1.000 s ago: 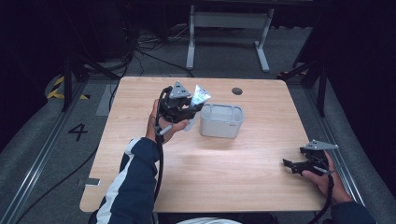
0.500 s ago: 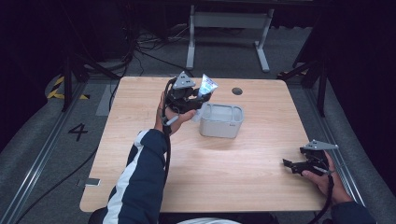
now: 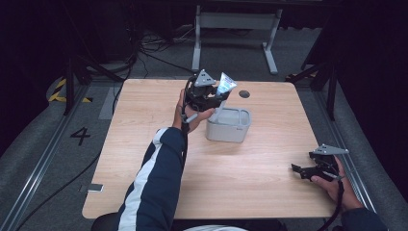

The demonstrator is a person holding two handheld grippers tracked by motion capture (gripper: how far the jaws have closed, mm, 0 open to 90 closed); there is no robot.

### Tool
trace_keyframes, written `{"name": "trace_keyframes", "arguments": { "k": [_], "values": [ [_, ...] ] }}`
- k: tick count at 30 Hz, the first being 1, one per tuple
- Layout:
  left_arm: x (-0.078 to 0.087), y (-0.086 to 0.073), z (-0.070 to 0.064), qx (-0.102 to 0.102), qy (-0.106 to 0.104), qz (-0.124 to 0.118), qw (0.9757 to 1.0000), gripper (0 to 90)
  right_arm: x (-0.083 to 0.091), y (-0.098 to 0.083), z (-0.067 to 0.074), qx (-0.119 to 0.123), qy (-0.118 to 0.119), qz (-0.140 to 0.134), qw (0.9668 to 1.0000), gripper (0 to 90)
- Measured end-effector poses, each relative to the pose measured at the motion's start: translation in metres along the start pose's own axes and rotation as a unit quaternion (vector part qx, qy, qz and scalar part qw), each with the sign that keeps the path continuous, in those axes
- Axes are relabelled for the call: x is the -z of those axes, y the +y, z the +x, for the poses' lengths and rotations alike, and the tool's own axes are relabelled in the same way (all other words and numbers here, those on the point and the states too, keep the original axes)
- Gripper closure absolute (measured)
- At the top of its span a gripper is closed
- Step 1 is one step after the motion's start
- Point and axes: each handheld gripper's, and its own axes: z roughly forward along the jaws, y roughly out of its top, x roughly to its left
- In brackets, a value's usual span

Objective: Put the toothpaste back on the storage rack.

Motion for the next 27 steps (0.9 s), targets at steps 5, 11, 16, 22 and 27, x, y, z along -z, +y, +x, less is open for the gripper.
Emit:
{"name": "trace_keyframes", "arguments": {
  "k": [5, 11, 16, 22, 27],
  "values": [
    [-0.013, 0.003, -0.004, -0.001, -0.011, -0.002, 0.9999, 65.9, 0.000, 0.000, 0.000, 0.000, 0.000, 0.000, 1.0000, 2.8],
    [-0.026, 0.007, -0.009, -0.006, -0.013, 0.005, 0.9999, 65.8, 0.000, 0.000, 0.000, 0.000, 0.000, -0.001, 1.0000, 2.8],
    [-0.032, 0.009, -0.010, -0.007, -0.016, 0.005, 0.9998, 65.8, 0.000, 0.000, 0.000, 0.000, 0.000, 0.000, 1.0000, 2.8],
    [-0.041, 0.007, -0.010, -0.003, -0.024, 0.003, 0.9997, 65.7, 0.000, 0.000, 0.000, 0.000, 0.000, -0.001, 1.0000, 2.8],
    [-0.048, 0.002, -0.010, 0.002, -0.026, 0.003, 0.9997, 65.6, 0.000, 0.000, 0.000, 0.000, 0.000, 0.000, 1.0000, 2.8]
  ]
}}
